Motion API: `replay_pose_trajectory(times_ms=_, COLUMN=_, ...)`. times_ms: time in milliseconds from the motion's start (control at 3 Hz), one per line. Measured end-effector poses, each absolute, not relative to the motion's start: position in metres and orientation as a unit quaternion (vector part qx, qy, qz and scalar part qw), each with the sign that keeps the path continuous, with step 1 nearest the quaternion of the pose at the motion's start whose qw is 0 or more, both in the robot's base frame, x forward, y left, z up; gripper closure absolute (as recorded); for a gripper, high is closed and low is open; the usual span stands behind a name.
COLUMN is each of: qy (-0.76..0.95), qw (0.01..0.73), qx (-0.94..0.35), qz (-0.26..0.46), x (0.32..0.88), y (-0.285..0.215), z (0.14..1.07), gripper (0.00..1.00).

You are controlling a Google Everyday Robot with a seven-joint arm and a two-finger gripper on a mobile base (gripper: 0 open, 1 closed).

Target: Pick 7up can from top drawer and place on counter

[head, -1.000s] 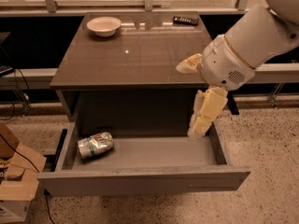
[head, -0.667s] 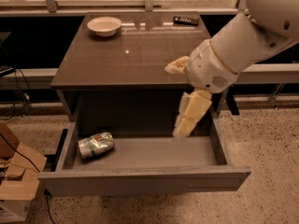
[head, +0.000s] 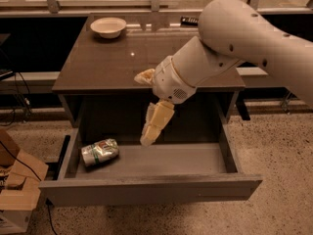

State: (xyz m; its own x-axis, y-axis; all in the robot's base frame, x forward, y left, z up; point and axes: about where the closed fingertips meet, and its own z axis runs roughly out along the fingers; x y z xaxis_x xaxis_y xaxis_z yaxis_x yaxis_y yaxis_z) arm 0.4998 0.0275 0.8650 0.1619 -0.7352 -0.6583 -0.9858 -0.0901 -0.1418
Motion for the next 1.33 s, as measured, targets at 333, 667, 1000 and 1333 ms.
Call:
replay_pose_trajectory(times_ms=333, qy=0.596, qw=0.296, qx=-0.707, qz=0.239, x=0.505, y=0.064, z=0.840, gripper=0.00)
replay_pose_trajectory(times_ms=667, qy=0.583, qw=0.300, qx=-0.708, qz=0.263, x=0.510, y=0.099, z=0.812, gripper=0.00)
replay_pose_trajectory(times_ms=1000, qy=0.579, qw=0.303, qx=-0.701, qz=0.286, x=0.534, y=0.123, z=0.766, gripper=0.00)
replay_pose_trajectory(times_ms=1333, qy=0.580, qw=0.301, qx=-0.700, qz=0.287, x=0.535, y=0.124, z=0.763, gripper=0.00)
